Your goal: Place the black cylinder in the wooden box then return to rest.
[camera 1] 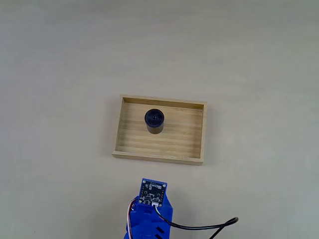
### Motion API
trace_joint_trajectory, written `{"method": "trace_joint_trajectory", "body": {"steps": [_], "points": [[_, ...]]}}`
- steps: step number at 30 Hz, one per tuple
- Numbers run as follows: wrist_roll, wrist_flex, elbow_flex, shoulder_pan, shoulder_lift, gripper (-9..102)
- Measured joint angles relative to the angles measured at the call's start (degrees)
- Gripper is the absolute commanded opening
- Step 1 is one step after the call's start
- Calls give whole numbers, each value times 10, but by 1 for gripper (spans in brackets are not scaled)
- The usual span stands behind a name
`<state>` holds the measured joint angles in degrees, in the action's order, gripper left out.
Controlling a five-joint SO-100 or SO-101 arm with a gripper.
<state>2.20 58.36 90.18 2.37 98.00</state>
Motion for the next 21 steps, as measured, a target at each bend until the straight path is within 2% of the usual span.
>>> {"method": "trace_joint_trajectory", "body": {"steps": [21], "points": [[-41, 169, 3, 0, 2, -1]]}}
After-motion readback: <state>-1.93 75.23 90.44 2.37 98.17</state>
